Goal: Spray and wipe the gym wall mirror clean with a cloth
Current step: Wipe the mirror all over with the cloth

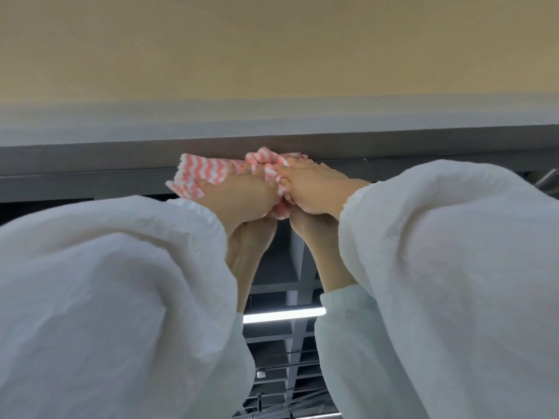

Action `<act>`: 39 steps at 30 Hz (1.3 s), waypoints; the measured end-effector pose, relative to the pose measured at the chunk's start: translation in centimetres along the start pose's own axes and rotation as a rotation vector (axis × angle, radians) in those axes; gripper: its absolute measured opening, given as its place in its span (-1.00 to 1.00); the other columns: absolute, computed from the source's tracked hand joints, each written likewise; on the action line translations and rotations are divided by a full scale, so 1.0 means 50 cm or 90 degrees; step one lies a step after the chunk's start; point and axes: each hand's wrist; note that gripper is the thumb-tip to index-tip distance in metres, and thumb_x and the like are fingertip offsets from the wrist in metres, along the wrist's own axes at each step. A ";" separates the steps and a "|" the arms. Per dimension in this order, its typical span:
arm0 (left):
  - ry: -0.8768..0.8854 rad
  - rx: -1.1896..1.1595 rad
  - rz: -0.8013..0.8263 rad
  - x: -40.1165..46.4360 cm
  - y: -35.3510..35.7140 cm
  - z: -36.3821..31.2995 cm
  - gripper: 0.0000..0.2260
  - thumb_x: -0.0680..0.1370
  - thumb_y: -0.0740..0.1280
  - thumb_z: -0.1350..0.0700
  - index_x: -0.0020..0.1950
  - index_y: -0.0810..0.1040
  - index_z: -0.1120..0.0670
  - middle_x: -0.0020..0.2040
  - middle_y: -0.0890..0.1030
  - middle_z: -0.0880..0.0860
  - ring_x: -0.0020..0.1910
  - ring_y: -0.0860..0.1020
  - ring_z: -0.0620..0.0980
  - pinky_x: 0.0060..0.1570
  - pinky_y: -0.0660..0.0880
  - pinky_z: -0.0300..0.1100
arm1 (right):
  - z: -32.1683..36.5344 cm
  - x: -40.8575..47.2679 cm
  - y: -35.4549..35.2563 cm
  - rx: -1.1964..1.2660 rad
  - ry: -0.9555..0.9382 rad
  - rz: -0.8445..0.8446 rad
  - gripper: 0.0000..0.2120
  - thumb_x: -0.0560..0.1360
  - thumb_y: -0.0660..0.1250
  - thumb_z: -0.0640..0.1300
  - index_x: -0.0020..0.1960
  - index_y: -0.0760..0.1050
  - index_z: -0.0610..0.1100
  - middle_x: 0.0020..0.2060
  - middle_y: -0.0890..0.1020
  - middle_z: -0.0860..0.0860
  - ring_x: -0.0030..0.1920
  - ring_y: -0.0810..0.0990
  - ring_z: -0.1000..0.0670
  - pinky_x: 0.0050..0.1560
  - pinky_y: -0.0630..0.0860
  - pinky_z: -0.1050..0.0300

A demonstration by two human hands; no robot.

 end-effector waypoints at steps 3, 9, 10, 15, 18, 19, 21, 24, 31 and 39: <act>0.067 0.038 -0.005 -0.017 0.000 -0.071 -0.51 0.68 -0.07 -0.03 0.56 -0.11 0.06 0.57 -0.07 0.07 0.53 -0.11 0.07 0.35 -0.27 0.10 | -0.038 -0.041 -0.018 -0.018 0.024 0.006 -0.31 0.59 0.22 0.04 0.56 -0.11 0.07 0.54 0.06 0.00 0.52 0.03 -0.09 0.43 0.07 -0.07; 0.096 0.036 0.013 0.002 0.030 -0.161 -0.52 0.66 -0.15 -0.09 0.56 -0.17 -0.02 0.56 -0.16 -0.01 0.52 -0.20 0.09 0.35 -0.26 0.34 | -0.147 -0.088 -0.012 -0.068 0.123 0.049 -0.44 0.63 0.11 0.04 0.56 0.01 -0.04 0.52 0.12 -0.06 0.50 0.09 -0.12 0.42 0.10 -0.12; 0.091 0.017 0.008 0.004 0.033 -0.175 -0.52 0.66 -0.17 -0.10 0.55 -0.18 -0.03 0.56 -0.16 -0.01 0.53 -0.20 0.08 0.34 -0.26 0.36 | -0.161 -0.099 -0.012 -0.070 0.121 0.047 -0.44 0.63 0.11 0.02 0.56 0.02 -0.06 0.52 0.13 -0.08 0.50 0.11 -0.13 0.42 0.12 -0.08; 0.072 0.017 0.020 0.005 0.045 -0.210 -0.50 0.65 -0.13 -0.11 0.55 -0.22 -0.04 0.56 -0.19 -0.02 0.52 -0.21 0.08 0.31 -0.20 0.45 | -0.168 -0.131 -0.016 -0.060 0.136 0.031 -0.56 0.64 0.12 -0.14 0.48 0.21 -0.23 0.43 0.29 -0.18 0.42 0.26 -0.14 0.42 0.21 0.06; 0.086 0.052 0.029 -0.008 0.046 -0.212 -0.41 0.64 -0.04 -0.17 0.54 -0.27 -0.03 0.55 -0.22 -0.01 0.52 -0.22 0.10 0.30 -0.13 0.46 | -0.157 -0.148 -0.015 -0.032 0.115 0.024 -0.53 0.63 0.15 -0.09 0.50 0.19 -0.17 0.44 0.27 -0.15 0.43 0.23 -0.13 0.42 0.20 0.06; 0.088 0.058 0.037 -0.015 0.045 -0.206 -0.38 0.62 -0.01 -0.19 0.54 -0.28 -0.03 0.55 -0.24 -0.01 0.52 -0.23 0.10 0.30 -0.12 0.46 | -0.149 -0.155 -0.014 -0.001 0.110 0.016 -0.53 0.63 0.14 -0.07 0.50 0.18 -0.14 0.44 0.27 -0.14 0.42 0.25 -0.12 0.41 0.22 0.05; 0.092 0.052 0.045 -0.031 0.041 -0.194 -0.38 0.63 0.01 -0.17 0.53 -0.29 -0.05 0.55 -0.24 -0.03 0.52 -0.25 0.09 0.30 -0.14 0.47 | -0.139 -0.171 -0.011 0.038 0.109 0.002 -0.51 0.63 0.10 -0.03 0.53 0.12 -0.09 0.46 0.24 -0.12 0.43 0.23 -0.13 0.42 0.21 0.03; 0.094 0.032 0.043 -0.060 0.038 -0.166 -0.48 0.66 -0.07 -0.09 0.54 -0.26 -0.07 0.55 -0.23 -0.05 0.51 -0.26 0.06 0.30 -0.19 0.46 | -0.112 -0.186 0.005 0.041 0.170 0.035 -0.41 0.64 0.03 0.03 0.57 -0.13 -0.10 0.55 -0.04 -0.09 0.53 -0.07 -0.14 0.51 0.00 -0.07; 0.091 0.035 0.048 -0.133 0.039 -0.037 -0.48 0.65 -0.08 -0.09 0.53 -0.26 -0.09 0.55 -0.22 -0.06 0.51 -0.26 0.08 0.33 -0.15 0.44 | 0.019 -0.198 0.022 0.075 0.184 0.055 -0.47 0.64 -0.15 0.11 0.55 -0.25 0.07 0.54 -0.22 0.02 0.53 -0.26 -0.06 0.51 -0.19 -0.06; 0.046 0.043 0.073 -0.229 0.015 0.212 -0.51 0.65 -0.13 -0.09 0.51 -0.31 -0.13 0.55 -0.24 -0.10 0.52 -0.26 0.08 0.37 -0.15 0.37 | 0.283 -0.178 0.025 0.122 0.147 0.092 -0.42 0.63 -0.12 0.17 0.51 -0.37 0.14 0.52 -0.32 0.04 0.51 -0.34 -0.06 0.51 -0.22 -0.08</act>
Point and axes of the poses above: each hand's wrist, its own x-axis towards the middle knuckle, its own y-axis out of the palm, z = x × y
